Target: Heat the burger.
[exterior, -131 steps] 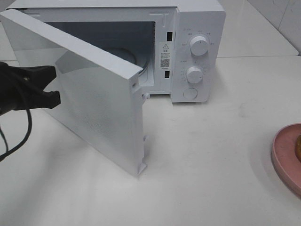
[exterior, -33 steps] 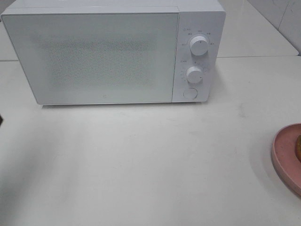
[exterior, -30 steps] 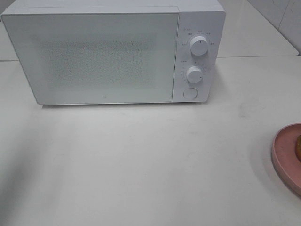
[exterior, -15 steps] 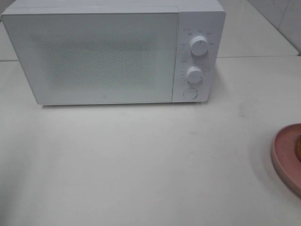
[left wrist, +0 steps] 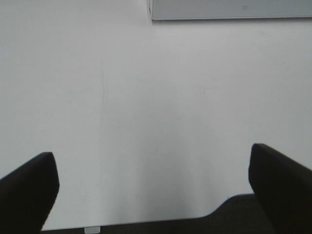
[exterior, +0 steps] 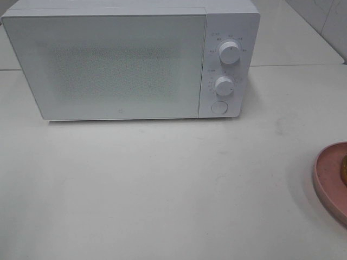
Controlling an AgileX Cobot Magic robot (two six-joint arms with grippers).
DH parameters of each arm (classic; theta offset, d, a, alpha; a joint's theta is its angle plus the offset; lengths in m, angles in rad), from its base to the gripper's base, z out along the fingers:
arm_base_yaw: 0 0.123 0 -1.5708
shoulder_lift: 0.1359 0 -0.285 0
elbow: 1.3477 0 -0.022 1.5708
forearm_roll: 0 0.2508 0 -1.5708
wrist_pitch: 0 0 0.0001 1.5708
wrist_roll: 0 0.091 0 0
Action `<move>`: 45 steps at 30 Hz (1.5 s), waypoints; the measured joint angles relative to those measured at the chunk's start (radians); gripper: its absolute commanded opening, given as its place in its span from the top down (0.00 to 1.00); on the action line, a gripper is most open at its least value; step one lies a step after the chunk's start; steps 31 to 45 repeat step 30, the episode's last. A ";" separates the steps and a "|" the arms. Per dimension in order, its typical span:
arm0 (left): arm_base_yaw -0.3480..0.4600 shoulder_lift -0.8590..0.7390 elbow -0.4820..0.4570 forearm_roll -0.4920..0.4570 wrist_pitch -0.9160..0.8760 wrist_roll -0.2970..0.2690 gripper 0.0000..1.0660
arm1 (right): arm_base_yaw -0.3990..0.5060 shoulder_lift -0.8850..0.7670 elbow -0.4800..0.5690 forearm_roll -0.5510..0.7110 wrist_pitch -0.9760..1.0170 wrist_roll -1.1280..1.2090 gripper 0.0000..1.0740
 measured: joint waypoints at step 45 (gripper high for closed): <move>0.000 -0.236 0.007 0.004 0.000 0.000 0.07 | 0.000 0.000 0.000 0.000 0.000 0.000 0.30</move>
